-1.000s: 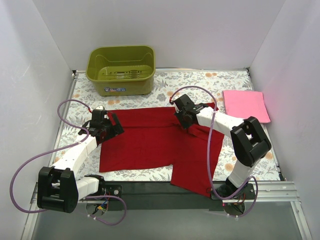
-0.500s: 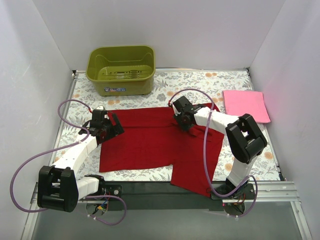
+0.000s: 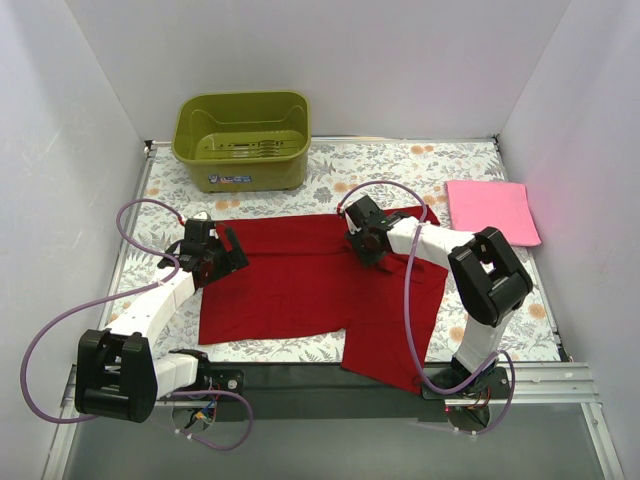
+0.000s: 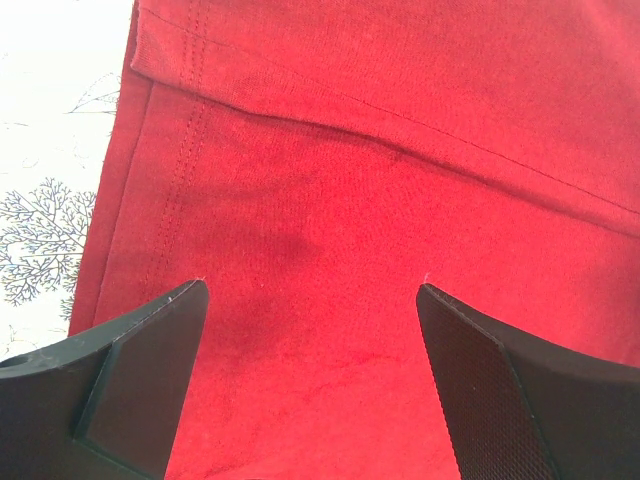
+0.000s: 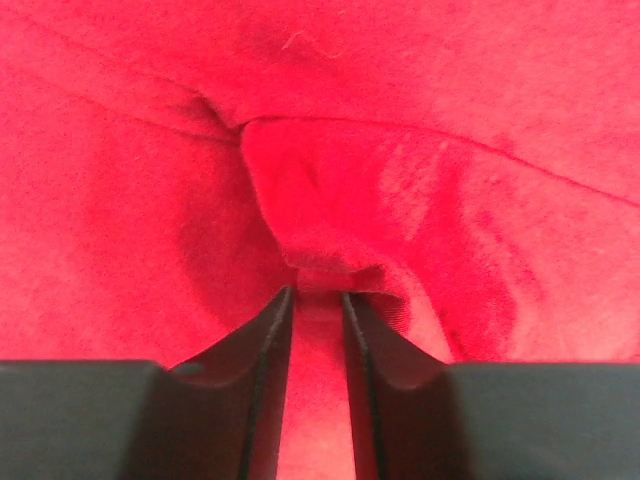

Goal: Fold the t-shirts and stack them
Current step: Fold the tshirt

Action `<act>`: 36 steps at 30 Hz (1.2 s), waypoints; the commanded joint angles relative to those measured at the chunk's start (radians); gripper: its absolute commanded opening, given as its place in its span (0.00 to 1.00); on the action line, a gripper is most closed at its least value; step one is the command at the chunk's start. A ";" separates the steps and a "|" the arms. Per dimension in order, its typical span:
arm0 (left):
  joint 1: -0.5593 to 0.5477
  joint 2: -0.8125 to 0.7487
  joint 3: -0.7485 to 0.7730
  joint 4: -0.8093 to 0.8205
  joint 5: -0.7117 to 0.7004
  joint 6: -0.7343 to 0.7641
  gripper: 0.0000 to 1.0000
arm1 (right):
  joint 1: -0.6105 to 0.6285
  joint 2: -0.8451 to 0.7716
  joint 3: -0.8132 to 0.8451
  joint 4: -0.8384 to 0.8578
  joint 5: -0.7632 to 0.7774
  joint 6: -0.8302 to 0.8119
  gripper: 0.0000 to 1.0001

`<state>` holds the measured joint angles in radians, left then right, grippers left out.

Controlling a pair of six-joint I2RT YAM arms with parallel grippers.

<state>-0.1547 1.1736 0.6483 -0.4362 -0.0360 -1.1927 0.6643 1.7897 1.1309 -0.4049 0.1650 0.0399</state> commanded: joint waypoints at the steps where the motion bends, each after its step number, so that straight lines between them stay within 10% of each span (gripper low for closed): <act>1: -0.005 -0.003 0.016 0.014 0.005 0.013 0.79 | 0.008 0.010 -0.008 0.034 0.053 0.014 0.27; 9: -0.005 -0.003 0.016 0.014 0.005 0.013 0.79 | 0.008 0.005 -0.010 0.035 0.073 0.011 0.01; 36: -0.003 0.006 0.016 0.014 0.013 0.015 0.79 | 0.014 -0.049 0.093 -0.244 -0.303 0.077 0.01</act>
<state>-0.1547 1.1767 0.6483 -0.4358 -0.0261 -1.1927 0.6701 1.7195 1.1599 -0.6014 -0.0551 0.0834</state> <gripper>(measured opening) 0.789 0.019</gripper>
